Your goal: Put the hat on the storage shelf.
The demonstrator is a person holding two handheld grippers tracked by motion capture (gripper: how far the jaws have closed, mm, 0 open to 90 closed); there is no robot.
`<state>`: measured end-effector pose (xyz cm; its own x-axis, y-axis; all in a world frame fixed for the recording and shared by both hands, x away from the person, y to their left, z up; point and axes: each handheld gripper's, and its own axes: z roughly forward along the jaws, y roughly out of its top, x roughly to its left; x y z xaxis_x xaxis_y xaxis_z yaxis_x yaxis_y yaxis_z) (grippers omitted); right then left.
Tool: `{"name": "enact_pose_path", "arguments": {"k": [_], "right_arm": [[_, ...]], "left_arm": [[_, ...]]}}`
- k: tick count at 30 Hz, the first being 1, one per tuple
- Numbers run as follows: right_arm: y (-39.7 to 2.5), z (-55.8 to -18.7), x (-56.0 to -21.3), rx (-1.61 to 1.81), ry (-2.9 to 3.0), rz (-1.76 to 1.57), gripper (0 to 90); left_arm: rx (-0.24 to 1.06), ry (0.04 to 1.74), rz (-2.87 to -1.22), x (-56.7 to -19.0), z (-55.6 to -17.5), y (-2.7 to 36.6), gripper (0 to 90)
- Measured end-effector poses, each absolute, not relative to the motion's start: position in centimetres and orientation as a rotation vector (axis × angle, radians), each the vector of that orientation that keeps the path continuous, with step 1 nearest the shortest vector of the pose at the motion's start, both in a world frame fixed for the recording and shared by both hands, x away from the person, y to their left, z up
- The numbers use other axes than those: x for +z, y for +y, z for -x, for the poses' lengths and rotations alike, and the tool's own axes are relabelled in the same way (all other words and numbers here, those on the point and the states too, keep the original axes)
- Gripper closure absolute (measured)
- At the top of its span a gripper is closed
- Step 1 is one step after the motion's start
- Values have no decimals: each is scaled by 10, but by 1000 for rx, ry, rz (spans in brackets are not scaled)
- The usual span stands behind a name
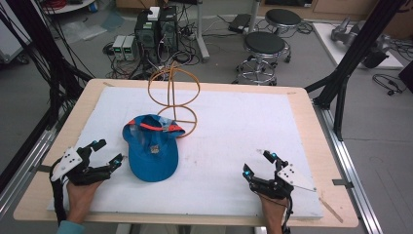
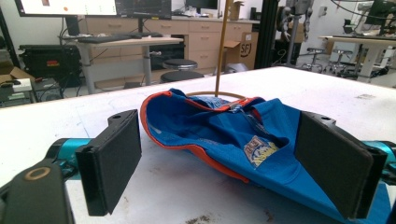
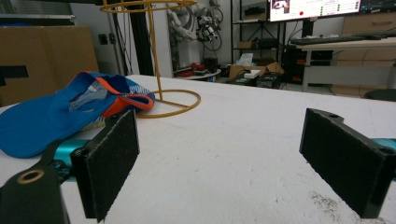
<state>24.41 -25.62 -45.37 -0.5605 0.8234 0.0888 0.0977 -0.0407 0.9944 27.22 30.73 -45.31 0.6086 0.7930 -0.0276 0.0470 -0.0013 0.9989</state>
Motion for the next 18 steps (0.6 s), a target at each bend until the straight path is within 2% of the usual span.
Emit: {"name": "enact_pose_path", "arguments": {"k": [18], "right_arm": [[-257, -244, -454, 1658, 1671, -979, 108]], "left_arm": [[660, 775, -1489, -451, -275, 309, 141]]}}
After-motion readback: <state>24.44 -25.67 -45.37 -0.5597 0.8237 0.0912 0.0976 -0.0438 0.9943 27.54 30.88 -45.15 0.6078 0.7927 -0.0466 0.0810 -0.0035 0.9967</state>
